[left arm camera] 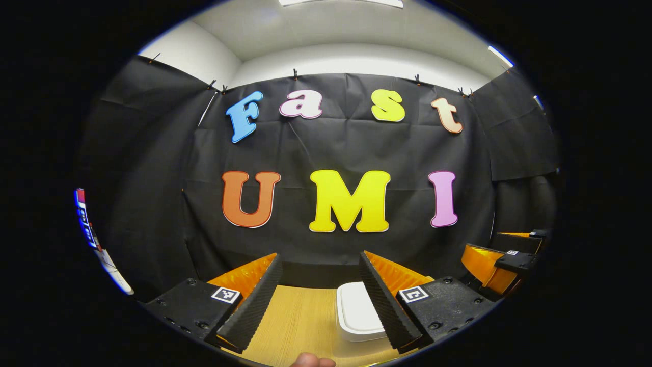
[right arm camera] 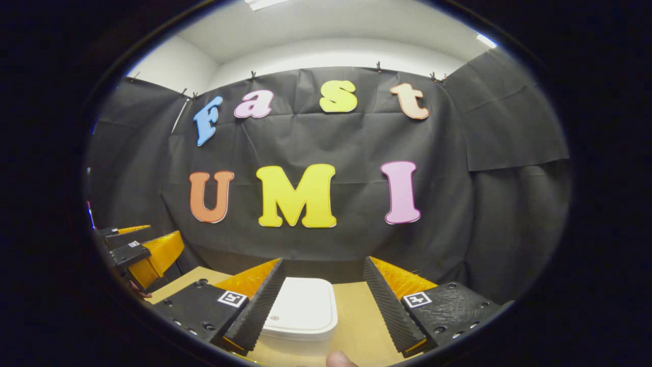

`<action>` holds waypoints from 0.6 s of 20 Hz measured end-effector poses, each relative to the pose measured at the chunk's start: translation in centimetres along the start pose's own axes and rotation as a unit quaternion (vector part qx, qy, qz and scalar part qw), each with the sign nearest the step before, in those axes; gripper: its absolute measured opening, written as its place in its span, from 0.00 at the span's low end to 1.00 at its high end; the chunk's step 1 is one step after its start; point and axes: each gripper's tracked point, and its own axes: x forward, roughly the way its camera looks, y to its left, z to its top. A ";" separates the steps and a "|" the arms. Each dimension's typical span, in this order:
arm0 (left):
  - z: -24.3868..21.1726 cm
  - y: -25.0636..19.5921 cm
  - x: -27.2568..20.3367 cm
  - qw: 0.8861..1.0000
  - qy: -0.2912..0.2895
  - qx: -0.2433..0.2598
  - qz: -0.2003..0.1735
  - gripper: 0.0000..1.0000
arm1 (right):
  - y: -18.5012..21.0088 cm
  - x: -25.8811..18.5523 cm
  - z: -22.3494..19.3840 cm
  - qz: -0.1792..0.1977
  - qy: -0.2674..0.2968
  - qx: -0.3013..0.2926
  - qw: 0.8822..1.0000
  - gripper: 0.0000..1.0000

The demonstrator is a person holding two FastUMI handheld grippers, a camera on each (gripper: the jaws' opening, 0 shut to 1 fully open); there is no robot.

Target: Press the lid of the desktop garbage bin to open it, pick up the crumpled paper on the desktop and throw it into the bin, then pick up the pop can on the desktop and drop it into the bin, and finally close the garbage bin lid.

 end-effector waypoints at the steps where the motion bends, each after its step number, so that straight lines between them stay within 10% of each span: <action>1: 0.1 0.0 0.0 1.000 -0.001 0.001 0.000 0.97 | 0.0 0.0 -0.1 0.000 0.001 0.001 1.000 0.95; 12: 0.0 -0.7 -0.4 1.000 -0.002 0.006 -0.014 0.97 | 1.1 0.1 -0.9 0.011 0.021 0.015 1.000 0.95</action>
